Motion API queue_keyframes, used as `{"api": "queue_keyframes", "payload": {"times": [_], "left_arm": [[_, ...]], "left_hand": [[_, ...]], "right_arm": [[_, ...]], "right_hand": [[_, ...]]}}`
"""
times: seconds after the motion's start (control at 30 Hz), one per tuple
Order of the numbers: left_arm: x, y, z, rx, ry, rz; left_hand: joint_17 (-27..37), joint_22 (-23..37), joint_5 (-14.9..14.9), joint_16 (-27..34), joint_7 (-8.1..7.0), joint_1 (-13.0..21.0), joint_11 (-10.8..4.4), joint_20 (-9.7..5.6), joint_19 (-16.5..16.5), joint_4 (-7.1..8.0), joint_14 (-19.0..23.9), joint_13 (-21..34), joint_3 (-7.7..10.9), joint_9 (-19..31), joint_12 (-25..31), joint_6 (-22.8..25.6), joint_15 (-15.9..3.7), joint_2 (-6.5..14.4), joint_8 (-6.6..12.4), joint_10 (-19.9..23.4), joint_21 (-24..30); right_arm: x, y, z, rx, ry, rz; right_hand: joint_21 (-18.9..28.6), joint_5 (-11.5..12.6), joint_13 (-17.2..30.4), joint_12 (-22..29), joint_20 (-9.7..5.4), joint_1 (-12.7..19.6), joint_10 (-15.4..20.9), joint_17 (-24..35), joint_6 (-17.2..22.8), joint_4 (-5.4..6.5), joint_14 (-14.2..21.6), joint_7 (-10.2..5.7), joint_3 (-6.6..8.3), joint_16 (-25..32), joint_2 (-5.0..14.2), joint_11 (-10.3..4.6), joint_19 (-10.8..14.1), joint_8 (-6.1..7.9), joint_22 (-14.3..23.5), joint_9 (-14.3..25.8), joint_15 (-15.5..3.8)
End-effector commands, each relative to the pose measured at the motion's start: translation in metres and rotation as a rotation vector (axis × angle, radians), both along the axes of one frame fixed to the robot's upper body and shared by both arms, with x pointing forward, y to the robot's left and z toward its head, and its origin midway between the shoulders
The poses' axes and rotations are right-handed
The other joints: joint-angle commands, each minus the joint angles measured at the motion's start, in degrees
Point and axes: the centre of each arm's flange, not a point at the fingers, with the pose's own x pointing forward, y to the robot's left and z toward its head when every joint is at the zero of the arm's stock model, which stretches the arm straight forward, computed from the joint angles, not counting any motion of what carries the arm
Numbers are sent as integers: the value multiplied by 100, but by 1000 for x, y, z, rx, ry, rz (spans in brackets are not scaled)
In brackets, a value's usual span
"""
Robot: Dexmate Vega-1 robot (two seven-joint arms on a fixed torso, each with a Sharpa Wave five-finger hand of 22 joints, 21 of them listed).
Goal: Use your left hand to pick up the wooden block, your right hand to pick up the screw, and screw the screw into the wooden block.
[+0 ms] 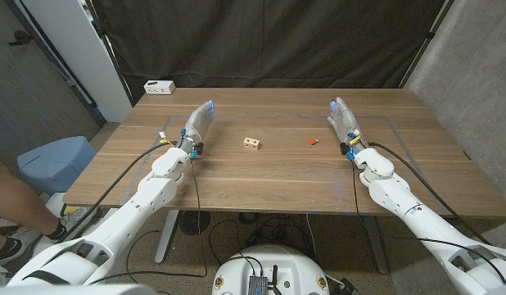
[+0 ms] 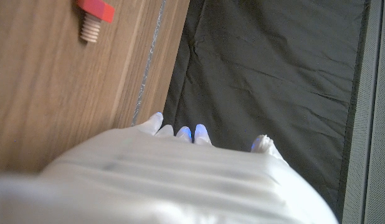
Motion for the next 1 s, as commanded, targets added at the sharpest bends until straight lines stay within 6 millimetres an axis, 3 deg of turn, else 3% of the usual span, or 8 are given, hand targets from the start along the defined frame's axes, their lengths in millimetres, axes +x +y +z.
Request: {"api": "queue_keyframes", "payload": {"times": [0.03, 0.5, 1.0], "left_arm": [[6, -4, 12, 22, -21, 2], [-1, -14, 30, 124, -31, 29], [-24, -6, 49, 268, -46, 87]], "left_hand": [[3, 20, 20, 43, -35, 60, -21, 2, -42, -24, -7, 28, 50, 27, 36, 55, -26, 162, 46, -6, 35], [-2, 15, 8, 3, -99, 133, -84, 1, -91, -141, -53, 27, 76, 25, 30, 70, -29, 115, 28, 31, 11], [3, 2, 69, -18, -310, 459, -357, -61, -302, -585, -250, 26, 182, 27, 24, 240, -47, 11, 57, 129, -41]], "right_arm": [[-1, 5, -2, 9, -6, -4], [5, 0, 8, -19, -3, -18], [20, -2, 19, -36, -10, -21]], "right_hand": [[29, 35, 25, 32, -29, 32, -17, 21, 5, 1, -51, -31, 29, 19, 4, -14, -1, 40, 25, 28, 16], [30, 42, 25, 24, -12, 38, -35, 11, 5, -7, -48, -32, 41, 14, 1, -36, -12, 41, 25, 27, 11], [35, 48, 25, 23, -5, 41, -39, 3, -5, -14, -46, -30, 55, 10, -5, -43, -13, 40, 25, 26, 19]]}}
